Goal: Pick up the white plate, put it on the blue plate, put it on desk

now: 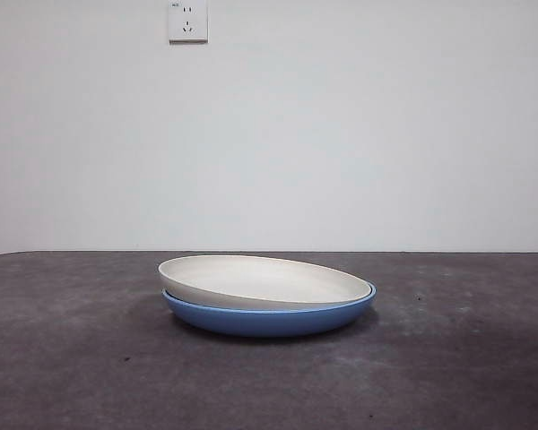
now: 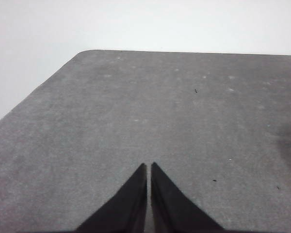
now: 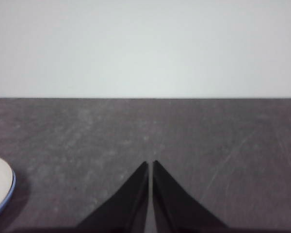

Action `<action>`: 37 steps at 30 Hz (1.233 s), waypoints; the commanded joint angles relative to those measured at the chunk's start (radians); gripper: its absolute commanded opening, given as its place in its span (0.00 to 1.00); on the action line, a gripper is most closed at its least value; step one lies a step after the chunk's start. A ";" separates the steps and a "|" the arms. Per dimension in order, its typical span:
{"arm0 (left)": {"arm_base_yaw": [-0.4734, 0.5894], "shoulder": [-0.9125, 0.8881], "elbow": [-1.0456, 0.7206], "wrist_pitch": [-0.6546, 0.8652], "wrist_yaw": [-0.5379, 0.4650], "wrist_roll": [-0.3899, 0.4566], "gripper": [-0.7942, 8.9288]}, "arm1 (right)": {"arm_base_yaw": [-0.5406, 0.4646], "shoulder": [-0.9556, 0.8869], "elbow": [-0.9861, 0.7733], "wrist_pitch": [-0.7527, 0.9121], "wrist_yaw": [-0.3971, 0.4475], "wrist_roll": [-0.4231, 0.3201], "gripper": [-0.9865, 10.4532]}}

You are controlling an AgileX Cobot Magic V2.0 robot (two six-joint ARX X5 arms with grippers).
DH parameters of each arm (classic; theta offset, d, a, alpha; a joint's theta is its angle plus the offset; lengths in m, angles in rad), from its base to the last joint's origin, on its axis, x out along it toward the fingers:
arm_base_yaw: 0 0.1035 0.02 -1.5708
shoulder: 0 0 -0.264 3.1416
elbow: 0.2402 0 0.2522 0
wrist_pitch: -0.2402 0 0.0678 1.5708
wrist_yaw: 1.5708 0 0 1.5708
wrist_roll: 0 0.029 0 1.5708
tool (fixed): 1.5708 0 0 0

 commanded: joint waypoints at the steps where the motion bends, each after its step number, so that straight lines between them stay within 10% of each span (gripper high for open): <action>1: 0.004 0.000 -0.021 -0.008 -0.002 -0.002 0.10 | -0.002 -0.003 -0.010 -0.041 0.009 0.024 0.09; 37: 0.004 0.000 -0.021 -0.008 -0.002 -0.002 0.10 | -0.002 -0.003 -0.010 -0.160 0.026 0.027 0.09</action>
